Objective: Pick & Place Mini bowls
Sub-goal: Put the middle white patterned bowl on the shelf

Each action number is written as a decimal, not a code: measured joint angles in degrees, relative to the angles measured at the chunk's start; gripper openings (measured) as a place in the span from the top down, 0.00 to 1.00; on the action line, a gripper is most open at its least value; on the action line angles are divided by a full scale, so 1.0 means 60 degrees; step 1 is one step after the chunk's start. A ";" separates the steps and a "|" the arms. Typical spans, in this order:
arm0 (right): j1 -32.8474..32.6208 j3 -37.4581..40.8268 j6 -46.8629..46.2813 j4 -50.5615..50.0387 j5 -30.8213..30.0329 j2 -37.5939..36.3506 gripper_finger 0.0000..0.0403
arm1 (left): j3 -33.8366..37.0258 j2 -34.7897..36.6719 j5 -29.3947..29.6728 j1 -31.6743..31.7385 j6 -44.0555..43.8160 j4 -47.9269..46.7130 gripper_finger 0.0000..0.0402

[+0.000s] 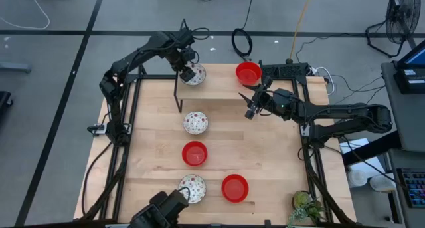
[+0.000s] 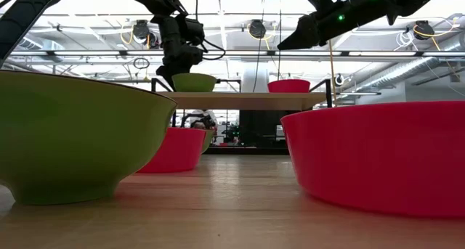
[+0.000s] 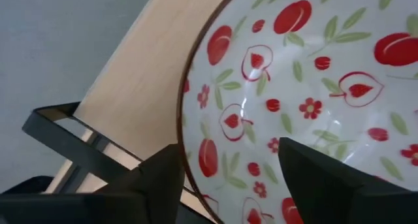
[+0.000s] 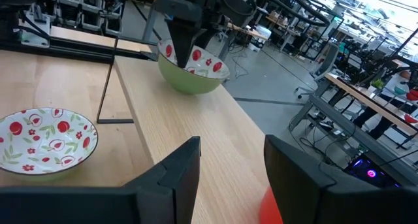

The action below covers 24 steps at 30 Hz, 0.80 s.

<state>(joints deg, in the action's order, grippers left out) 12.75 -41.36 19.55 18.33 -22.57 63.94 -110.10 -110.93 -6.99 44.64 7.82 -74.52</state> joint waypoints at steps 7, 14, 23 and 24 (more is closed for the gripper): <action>0.0000 0.0000 -0.0029 0.0000 0.0000 0.0000 0.61 | 0.0004 0.0324 0.0285 0.0006 0.0213 0.0060 0.34; 0.0000 0.0000 -0.0072 0.0000 0.0018 0.0000 0.61 | 0.0004 0.1368 0.0431 -0.0041 0.0251 0.0285 0.37; 0.0000 0.0000 -0.0072 -0.0029 0.0022 0.0000 0.61 | 0.0000 0.2698 -0.0409 -0.0961 0.0517 -0.0538 0.38; 0.0000 0.0000 -0.0072 -0.0029 0.0022 0.0000 0.61 | 0.0000 0.2795 -0.0558 -0.1142 0.0610 -0.0623 0.38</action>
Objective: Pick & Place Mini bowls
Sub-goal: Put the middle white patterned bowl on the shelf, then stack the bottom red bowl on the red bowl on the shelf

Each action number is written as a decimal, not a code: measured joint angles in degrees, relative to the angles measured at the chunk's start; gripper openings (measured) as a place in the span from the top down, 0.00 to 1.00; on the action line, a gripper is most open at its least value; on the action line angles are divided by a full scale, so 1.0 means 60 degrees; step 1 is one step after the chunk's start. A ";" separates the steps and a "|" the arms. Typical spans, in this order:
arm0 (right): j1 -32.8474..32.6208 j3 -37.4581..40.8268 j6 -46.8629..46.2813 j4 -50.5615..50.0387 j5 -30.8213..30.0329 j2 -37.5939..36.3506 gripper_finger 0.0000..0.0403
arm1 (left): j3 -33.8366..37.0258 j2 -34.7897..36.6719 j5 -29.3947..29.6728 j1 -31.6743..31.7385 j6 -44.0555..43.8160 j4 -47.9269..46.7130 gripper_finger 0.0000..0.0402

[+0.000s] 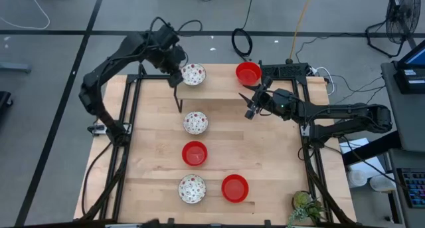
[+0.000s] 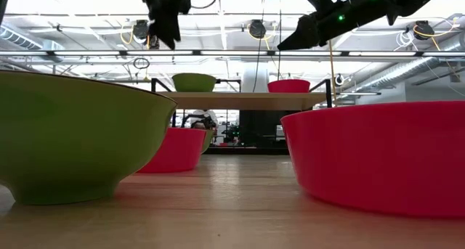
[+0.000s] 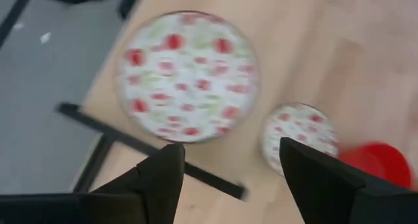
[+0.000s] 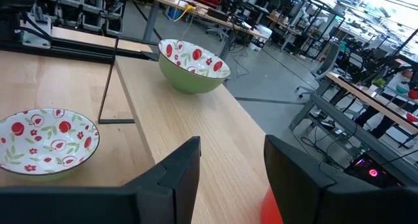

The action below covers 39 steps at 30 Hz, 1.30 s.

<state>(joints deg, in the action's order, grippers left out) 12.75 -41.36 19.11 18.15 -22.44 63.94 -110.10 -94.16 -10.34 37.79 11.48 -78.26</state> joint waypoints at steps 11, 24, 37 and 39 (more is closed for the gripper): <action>0.0000 0.0000 0.0004 -0.0004 0.0004 0.0000 0.61 | 0.0000 0.0272 -0.0792 -0.2651 0.1132 -0.0958 0.39; -0.0119 0.0000 -0.0073 0.0000 0.0008 0.0000 0.61 | 0.0000 0.0433 -0.0315 -0.4206 0.0071 -0.0904 0.39; -0.2276 -0.0004 -0.1029 -0.0073 0.0044 0.0000 0.61 | 0.5412 0.4492 -0.0252 -0.6019 0.0124 0.5241 0.39; -0.2975 -0.0081 -0.1199 -0.0236 0.0040 0.0000 0.61 | 0.6890 0.5345 -0.0181 -0.6168 0.0035 0.7012 0.39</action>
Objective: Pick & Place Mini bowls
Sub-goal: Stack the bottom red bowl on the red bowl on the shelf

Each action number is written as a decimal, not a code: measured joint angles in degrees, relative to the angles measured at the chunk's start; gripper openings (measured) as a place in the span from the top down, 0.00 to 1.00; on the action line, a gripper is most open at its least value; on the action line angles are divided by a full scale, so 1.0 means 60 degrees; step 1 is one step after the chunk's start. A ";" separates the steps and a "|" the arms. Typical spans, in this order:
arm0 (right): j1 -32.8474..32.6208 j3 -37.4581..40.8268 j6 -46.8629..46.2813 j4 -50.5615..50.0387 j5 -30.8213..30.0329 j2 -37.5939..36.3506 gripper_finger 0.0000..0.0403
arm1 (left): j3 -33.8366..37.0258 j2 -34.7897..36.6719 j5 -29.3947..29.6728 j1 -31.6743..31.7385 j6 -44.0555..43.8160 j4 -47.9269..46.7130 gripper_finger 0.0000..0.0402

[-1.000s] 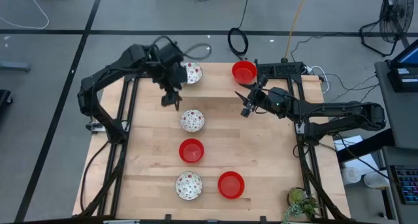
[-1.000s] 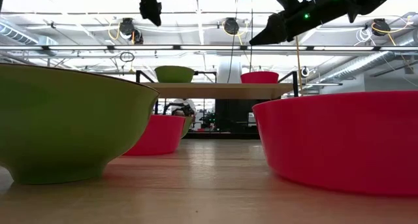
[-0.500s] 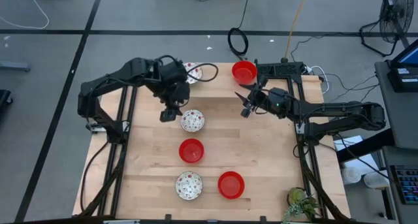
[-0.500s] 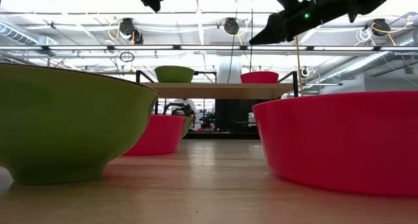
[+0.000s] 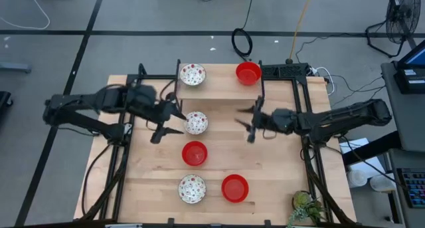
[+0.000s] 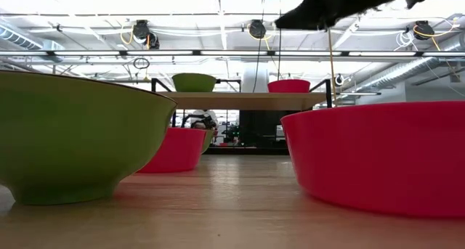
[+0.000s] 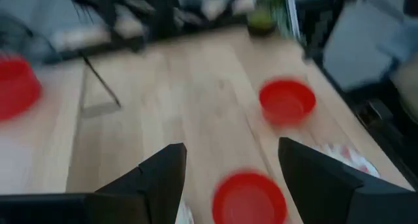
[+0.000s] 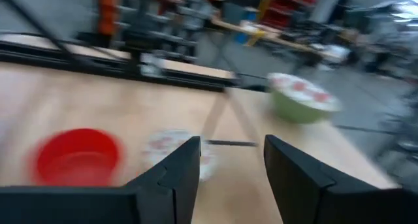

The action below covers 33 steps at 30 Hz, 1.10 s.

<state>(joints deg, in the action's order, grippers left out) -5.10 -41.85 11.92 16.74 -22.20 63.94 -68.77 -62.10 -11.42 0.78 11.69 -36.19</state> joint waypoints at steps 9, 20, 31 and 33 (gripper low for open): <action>-0.2834 -0.4176 -0.4008 -0.6711 -0.0563 0.2414 0.61 | 0.4371 0.2061 0.0073 -0.0162 -0.0039 0.5133 0.39; -0.3742 -0.7966 -0.6699 -1.0936 0.2052 0.7228 0.61 | 0.5491 0.1771 0.0726 -0.0136 -0.1018 0.6064 0.39; -0.3731 -0.7854 -0.7366 -1.0880 0.2218 0.7803 0.61 | 0.5485 0.1597 0.0747 -0.0136 -0.1223 0.6080 0.39; -0.3731 -0.7716 -0.7372 -1.0887 0.2219 0.7811 0.61 | 0.5485 0.1597 0.0747 -0.0136 -0.1106 0.6077 0.39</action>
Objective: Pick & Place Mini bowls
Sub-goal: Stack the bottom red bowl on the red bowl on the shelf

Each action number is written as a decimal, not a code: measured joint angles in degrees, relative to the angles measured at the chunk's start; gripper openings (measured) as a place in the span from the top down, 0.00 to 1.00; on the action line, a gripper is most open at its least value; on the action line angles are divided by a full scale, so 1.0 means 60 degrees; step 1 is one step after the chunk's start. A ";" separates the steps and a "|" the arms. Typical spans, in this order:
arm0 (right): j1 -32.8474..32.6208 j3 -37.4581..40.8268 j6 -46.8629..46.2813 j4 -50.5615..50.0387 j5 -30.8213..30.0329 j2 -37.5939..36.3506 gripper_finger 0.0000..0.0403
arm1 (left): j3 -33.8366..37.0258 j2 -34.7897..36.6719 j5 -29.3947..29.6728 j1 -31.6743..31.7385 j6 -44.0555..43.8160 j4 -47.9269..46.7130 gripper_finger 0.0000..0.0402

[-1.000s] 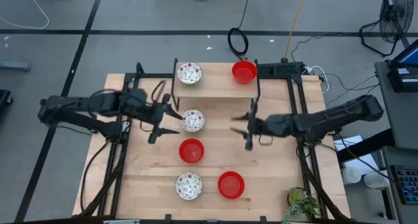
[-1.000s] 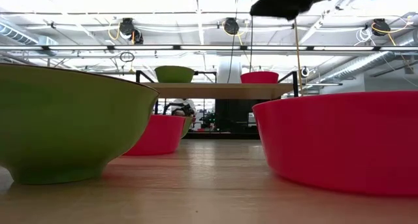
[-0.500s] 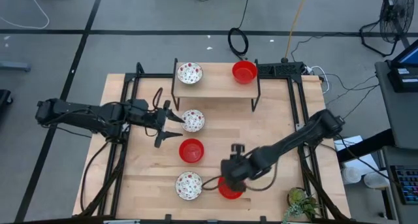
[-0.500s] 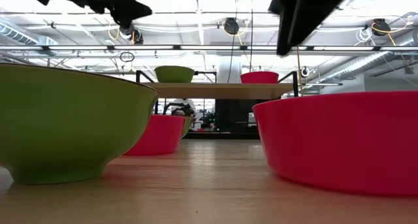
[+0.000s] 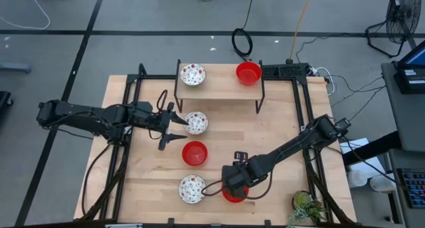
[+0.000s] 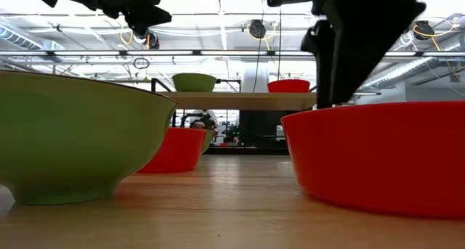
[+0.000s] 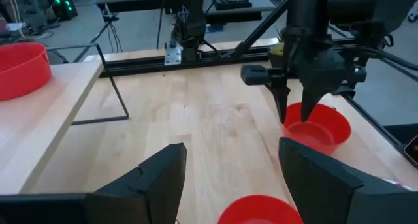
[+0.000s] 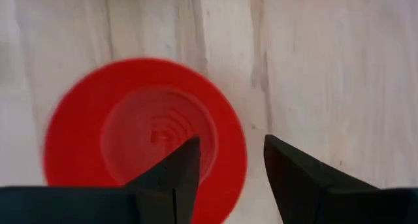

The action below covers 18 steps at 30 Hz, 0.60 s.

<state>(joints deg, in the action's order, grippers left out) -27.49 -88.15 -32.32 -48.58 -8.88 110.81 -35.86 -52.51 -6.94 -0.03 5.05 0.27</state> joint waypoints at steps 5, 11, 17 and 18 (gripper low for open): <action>0.0000 0.0533 0.0000 0.0119 0.0010 -0.0006 0.61 | 0.0000 0.0000 0.0007 0.0000 0.0420 0.0000 0.39; 0.0069 0.1090 -0.0255 0.0132 0.0037 0.0003 0.61 | 0.0000 0.0000 0.0006 0.0000 0.0378 0.0000 0.39; 0.0075 0.1256 -0.0272 0.0270 0.0535 0.0003 0.62 | -0.0004 0.0000 0.0004 0.0000 0.0240 0.0000 0.39; 0.0069 0.1258 -0.0270 0.0289 0.0530 0.0003 0.62 | -0.0004 0.0000 0.0004 0.0000 0.0222 0.0000 0.39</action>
<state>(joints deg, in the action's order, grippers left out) -27.07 -80.60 -33.93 -46.85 -5.70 110.83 -35.88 -52.51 -6.92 -0.03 6.38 0.27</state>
